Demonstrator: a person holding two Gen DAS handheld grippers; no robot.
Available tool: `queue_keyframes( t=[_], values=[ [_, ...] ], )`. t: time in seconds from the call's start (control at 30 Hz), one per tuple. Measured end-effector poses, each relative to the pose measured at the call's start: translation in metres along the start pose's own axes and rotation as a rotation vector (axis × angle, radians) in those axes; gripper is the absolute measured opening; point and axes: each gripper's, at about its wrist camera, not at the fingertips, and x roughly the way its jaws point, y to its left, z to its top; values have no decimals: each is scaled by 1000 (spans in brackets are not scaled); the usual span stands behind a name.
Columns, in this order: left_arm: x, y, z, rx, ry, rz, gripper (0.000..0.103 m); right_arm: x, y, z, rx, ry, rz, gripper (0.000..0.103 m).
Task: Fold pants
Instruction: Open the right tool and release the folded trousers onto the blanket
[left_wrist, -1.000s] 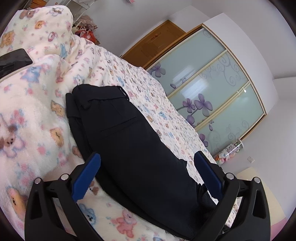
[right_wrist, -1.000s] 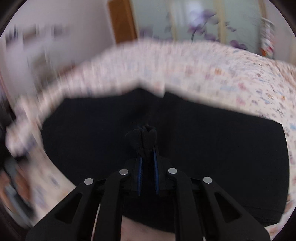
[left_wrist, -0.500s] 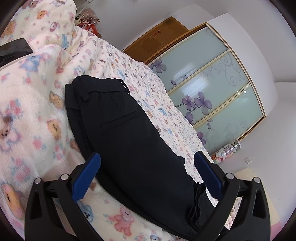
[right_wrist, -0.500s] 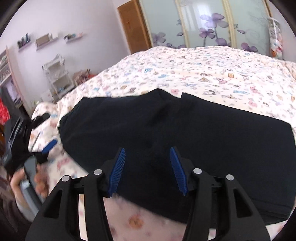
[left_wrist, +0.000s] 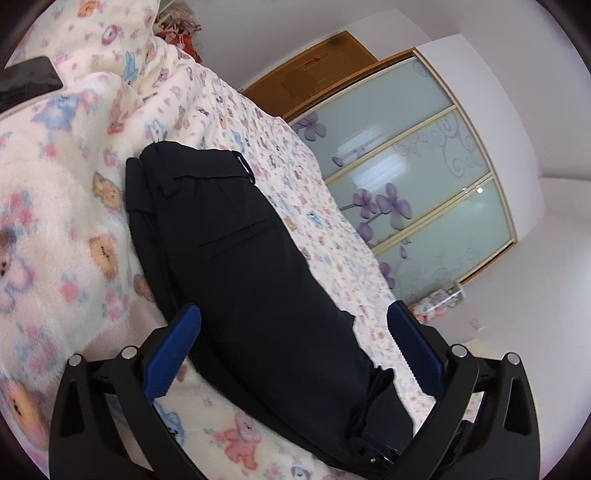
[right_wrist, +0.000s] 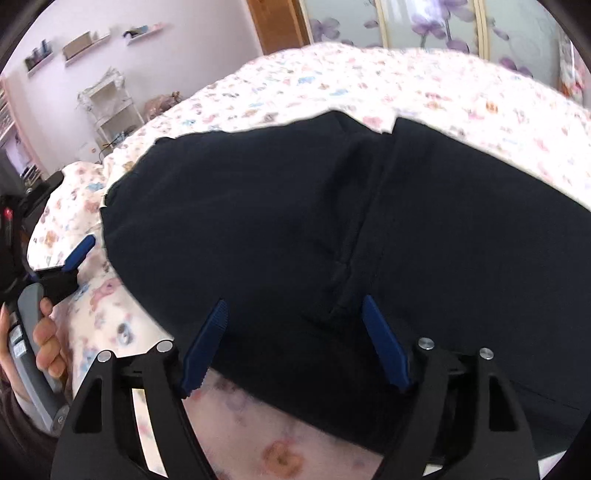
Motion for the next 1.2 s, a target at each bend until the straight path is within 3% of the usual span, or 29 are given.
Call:
queue_keyframes(
  t=[0.13,0.27,0.33,0.47,0.63,0.8,0.93,1.03,1.2],
  values=[
    [-1,12,6,-69,59,-85,101,-45,-15,-17,77,-77,147,77],
    [1,20,8,-123,148,-159,101,-88,-38,-47,89,-107,174,85],
    [4,23,7,-139,177,-152,101,-103,-49,-59,99,-118,164,85],
    [12,27,5,-162,234,-115,101,-135,-76,-85,130,-175,101,86],
    [22,22,5,-204,306,-11,101,-144,-109,-98,249,-226,124,87],
    [36,20,7,-245,392,130,101,-150,-109,-97,242,-246,172,88],
    [50,26,17,-315,421,197,101,-152,-102,-97,212,-242,190,88],
    [51,28,23,-308,390,116,101,-154,-96,-98,181,-247,181,88],
    [32,34,21,-239,255,-43,101,-155,-94,-99,173,-249,197,91]
  ],
)
